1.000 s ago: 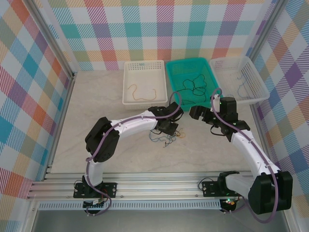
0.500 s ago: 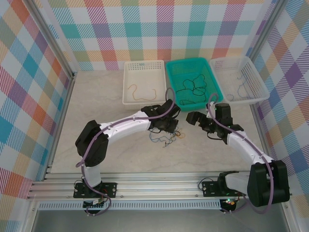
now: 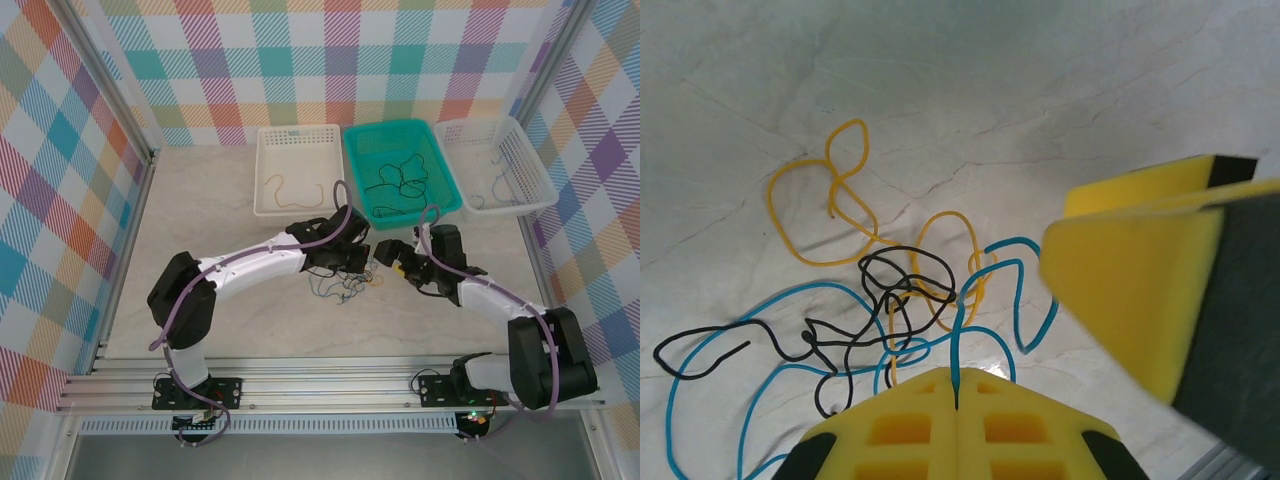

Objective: Untangle the cables

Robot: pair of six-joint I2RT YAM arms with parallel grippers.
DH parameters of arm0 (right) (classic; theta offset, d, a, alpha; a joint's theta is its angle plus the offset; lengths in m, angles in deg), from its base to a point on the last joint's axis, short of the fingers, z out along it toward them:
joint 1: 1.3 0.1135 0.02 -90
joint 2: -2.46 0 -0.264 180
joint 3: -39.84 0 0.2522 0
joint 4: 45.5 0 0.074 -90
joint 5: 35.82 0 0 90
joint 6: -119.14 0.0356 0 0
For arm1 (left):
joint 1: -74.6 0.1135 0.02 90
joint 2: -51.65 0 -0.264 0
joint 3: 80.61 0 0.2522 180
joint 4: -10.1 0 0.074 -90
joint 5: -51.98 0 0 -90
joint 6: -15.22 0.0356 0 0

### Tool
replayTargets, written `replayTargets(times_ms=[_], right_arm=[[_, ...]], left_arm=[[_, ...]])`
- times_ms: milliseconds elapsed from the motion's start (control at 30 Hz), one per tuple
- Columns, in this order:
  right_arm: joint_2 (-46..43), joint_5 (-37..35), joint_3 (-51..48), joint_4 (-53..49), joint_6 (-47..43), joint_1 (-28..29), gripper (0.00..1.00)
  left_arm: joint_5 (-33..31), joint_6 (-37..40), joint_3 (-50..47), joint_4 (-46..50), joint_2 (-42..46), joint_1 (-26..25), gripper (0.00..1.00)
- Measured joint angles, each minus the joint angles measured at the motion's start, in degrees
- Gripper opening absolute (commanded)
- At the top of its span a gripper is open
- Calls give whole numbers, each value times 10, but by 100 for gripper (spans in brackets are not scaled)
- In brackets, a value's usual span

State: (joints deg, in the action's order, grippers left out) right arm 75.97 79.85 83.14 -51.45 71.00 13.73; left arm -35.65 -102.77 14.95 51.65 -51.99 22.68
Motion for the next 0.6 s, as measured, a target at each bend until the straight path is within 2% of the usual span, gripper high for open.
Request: replayTargets(times_ms=[333, 600], right_arm=[[44, 6, -54, 144, 1, 46, 98], [51, -16, -91, 241, -60, 76, 97]], left_arm=[[19, -47, -14, -26, 18, 16, 0], [24, -75, -14, -21, 19, 28, 0]])
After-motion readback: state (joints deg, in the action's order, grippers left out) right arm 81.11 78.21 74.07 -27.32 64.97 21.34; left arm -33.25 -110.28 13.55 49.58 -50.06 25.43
